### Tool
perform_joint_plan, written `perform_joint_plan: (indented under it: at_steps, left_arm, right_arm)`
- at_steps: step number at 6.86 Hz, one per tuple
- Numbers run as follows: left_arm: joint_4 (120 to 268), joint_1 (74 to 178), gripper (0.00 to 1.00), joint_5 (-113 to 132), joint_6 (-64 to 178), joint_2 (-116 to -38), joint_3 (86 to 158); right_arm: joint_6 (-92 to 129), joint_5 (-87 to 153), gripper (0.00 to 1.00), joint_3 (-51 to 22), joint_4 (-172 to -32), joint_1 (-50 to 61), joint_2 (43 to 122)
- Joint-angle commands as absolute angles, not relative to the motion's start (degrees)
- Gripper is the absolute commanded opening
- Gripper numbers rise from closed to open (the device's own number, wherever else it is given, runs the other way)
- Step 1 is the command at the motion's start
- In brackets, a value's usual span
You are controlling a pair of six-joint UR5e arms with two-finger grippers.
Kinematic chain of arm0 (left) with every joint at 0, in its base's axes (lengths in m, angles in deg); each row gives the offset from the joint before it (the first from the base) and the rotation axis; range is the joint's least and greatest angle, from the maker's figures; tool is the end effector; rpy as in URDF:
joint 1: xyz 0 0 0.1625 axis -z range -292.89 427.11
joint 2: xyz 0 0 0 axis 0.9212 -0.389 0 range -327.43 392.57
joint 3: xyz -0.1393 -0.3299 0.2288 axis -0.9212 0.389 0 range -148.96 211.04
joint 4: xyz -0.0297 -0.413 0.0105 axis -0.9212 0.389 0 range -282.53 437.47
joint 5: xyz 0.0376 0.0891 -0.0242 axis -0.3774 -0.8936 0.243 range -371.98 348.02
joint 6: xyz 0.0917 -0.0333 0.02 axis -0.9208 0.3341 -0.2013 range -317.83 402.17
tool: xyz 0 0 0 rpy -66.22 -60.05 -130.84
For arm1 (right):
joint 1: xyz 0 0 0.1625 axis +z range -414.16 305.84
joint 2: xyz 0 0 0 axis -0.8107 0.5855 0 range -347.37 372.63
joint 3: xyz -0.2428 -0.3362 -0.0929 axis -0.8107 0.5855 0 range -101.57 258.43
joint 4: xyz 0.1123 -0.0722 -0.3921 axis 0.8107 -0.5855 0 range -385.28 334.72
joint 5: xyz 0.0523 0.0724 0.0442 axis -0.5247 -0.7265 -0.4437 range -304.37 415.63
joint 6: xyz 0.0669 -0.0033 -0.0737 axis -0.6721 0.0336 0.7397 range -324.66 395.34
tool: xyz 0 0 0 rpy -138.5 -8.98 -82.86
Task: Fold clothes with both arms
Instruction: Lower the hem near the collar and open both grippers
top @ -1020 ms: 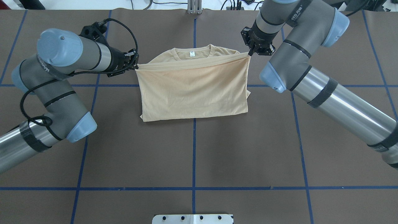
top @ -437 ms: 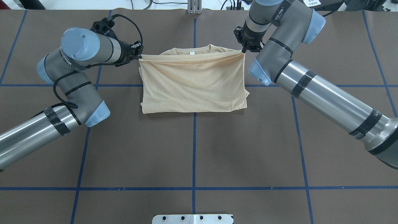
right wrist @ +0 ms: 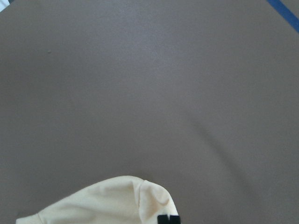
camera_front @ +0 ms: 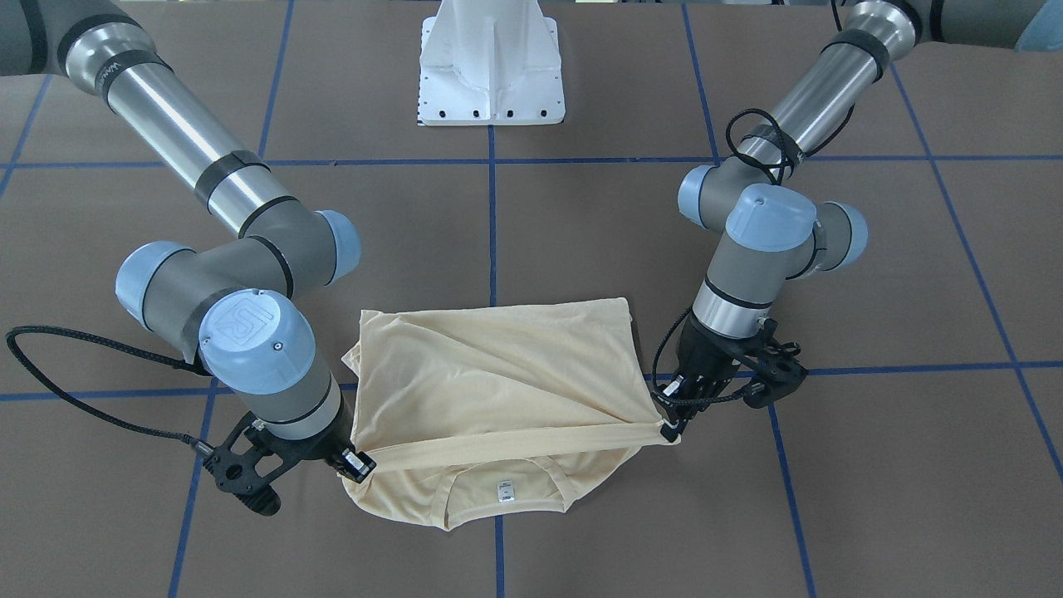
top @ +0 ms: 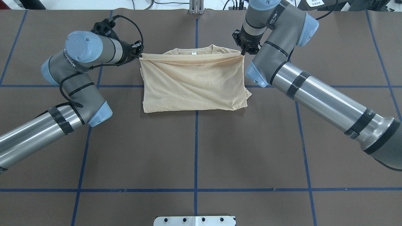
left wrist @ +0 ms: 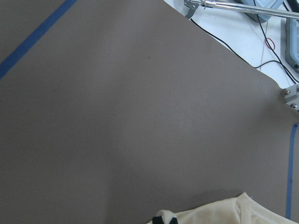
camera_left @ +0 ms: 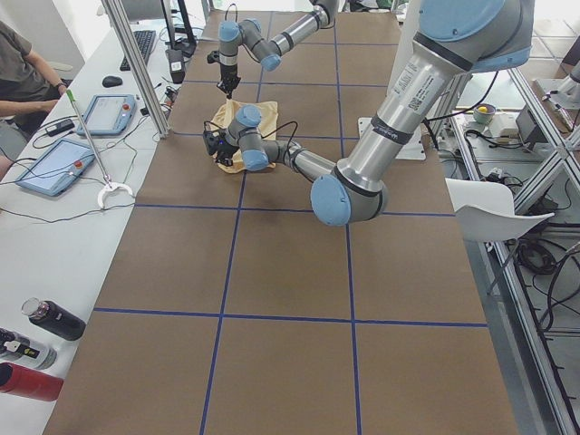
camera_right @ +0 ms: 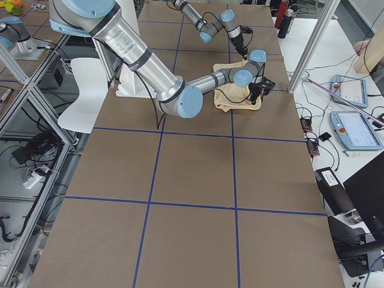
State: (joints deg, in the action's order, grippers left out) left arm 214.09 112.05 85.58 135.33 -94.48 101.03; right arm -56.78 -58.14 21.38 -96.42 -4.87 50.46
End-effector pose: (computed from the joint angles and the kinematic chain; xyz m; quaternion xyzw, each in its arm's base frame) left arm 0.4556 -0.6246 0.3412 0.1353 0.5117 -0.3138 0.7883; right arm -0.4777 -0.6980 0.3044 -0.0507 -0.3705 0.3406 0.8626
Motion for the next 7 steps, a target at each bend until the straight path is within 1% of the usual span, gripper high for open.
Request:
perform_joint_plan:
  at_steps: [1,2,3,4,5,6,7]
  left_arm:
    - [215.71,112.02,0.00,84.61,135.33,-95.66,98.46]
    - [215.72,112.02,0.00,84.61,135.33,-95.66,98.45]
    - [215.72,112.02,0.13,84.61,135.33,-95.75,98.19]
    - [215.80,112.02,0.28,84.61,135.33,-95.75,97.75]
    - [215.81,112.02,0.43,84.61,135.33,-95.75,97.75]
    - [215.81,112.02,0.43,84.61,135.33,-95.75,97.75]
    - [216.85,112.10,0.43,84.61,135.33,-95.75,97.92]
  right_arm:
    - [-56.77,-56.96,0.00,23.05,-96.03,-5.29,49.21]
    - [-56.77,-56.95,0.00,23.58,-96.03,-5.47,48.85]
    - [-56.77,-56.52,0.00,23.58,-95.95,-5.47,48.84]
    - [-56.77,-56.43,0.36,23.58,-95.94,-5.56,48.76]
    - [-56.77,-56.34,0.75,23.58,-95.94,-5.56,48.32]
    - [-56.77,-56.34,0.82,23.58,-95.94,-5.56,48.23]
    - [-56.95,-56.51,0.87,22.98,-96.03,-5.12,47.97]
